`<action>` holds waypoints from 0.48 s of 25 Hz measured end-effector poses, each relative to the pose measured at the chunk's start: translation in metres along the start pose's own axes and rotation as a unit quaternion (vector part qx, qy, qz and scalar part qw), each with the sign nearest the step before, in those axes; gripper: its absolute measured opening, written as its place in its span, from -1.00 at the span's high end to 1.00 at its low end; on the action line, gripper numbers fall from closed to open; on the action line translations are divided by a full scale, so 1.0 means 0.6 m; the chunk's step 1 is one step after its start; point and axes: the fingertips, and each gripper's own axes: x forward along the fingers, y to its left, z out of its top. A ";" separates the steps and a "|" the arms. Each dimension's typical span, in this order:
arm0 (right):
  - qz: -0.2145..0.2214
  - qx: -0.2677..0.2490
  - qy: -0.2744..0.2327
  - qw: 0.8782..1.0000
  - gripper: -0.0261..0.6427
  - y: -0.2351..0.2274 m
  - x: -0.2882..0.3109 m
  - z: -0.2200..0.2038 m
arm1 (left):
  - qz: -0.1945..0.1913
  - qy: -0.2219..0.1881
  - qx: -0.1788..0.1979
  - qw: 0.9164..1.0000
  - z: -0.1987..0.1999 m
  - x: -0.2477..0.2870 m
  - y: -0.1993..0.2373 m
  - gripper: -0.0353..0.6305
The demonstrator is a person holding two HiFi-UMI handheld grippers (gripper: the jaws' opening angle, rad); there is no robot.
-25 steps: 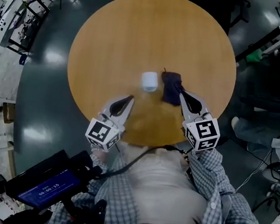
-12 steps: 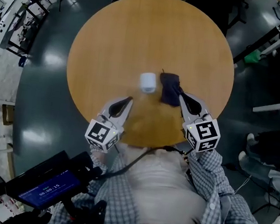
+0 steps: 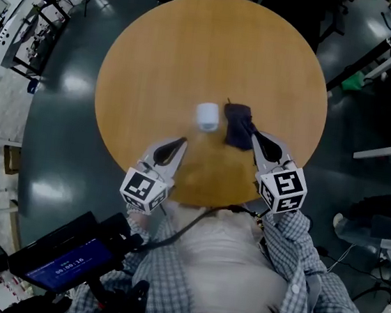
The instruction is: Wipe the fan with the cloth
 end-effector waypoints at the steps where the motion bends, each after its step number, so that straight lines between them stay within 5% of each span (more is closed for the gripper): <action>1: 0.000 0.000 0.001 1.000 0.91 -0.001 0.000 0.000 | 0.000 0.000 0.000 1.000 0.000 0.000 0.000 0.90; 12: 0.002 -0.002 0.003 1.000 0.91 0.002 0.001 -0.002 | -0.008 0.006 0.003 1.000 -0.004 0.004 -0.008 0.90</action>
